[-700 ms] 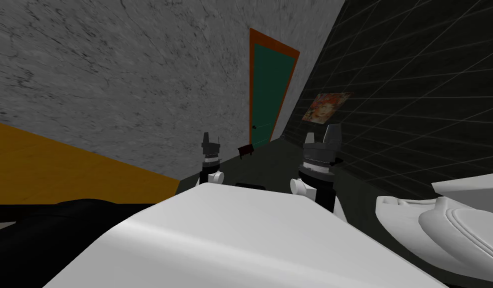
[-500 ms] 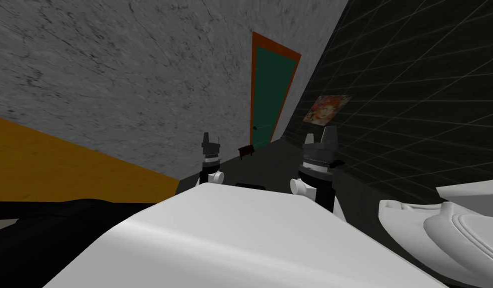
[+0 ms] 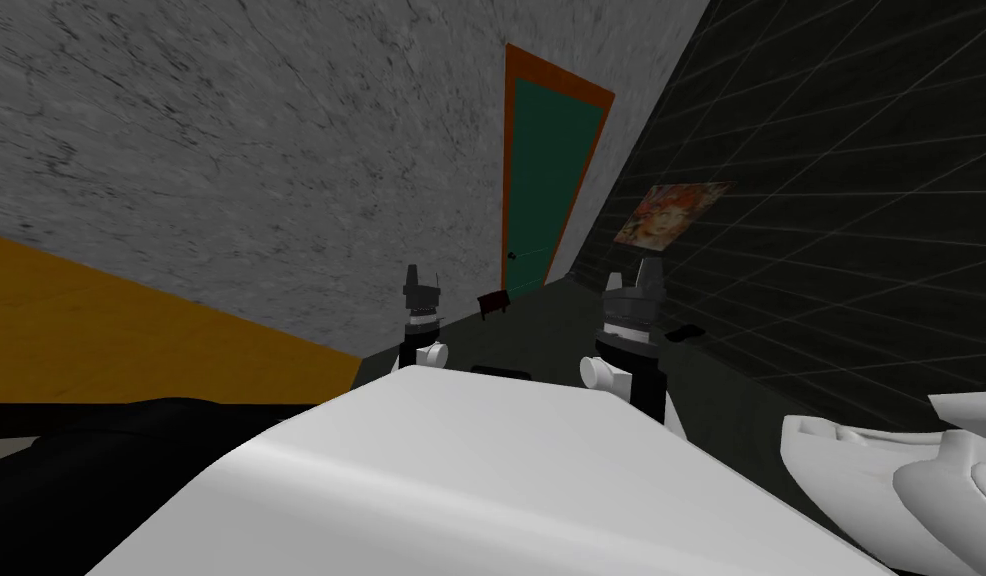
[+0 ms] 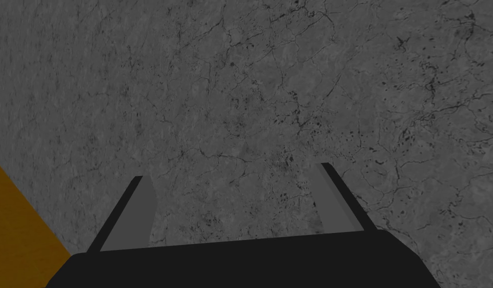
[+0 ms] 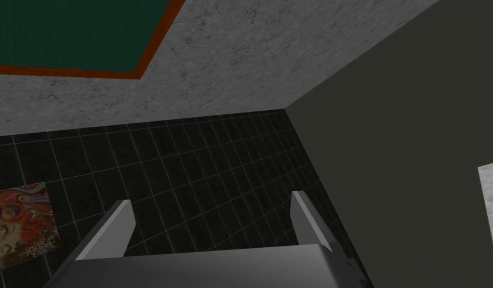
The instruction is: Pull the door open
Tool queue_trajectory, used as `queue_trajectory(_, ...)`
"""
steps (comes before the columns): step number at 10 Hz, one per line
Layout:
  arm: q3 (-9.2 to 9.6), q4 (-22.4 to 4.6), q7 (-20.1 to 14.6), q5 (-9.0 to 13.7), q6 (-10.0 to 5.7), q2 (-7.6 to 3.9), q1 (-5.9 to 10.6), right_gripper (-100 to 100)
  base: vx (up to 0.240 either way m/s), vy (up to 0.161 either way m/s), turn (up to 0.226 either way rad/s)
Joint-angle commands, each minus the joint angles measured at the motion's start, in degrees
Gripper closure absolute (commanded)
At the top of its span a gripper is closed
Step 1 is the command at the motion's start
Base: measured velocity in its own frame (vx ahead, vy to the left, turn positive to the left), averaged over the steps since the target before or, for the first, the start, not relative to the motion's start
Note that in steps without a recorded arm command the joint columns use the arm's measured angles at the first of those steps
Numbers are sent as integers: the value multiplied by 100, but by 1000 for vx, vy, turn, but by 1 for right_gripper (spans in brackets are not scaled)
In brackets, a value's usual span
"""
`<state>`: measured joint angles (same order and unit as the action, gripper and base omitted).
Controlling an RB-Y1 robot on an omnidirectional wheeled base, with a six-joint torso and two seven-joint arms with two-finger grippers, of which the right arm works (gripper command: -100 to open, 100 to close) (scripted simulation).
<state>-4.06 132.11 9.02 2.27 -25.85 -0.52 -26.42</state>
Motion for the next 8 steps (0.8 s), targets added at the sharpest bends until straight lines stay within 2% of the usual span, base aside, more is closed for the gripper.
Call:
queue_trajectory(1, -32, -131, 91, 193, 81, -28, 49, -100, 67, -12, 64)
queue_trajectory(8, -217, -749, 559, 1260, 601, -172, 248, -100, 82, -25, 78)
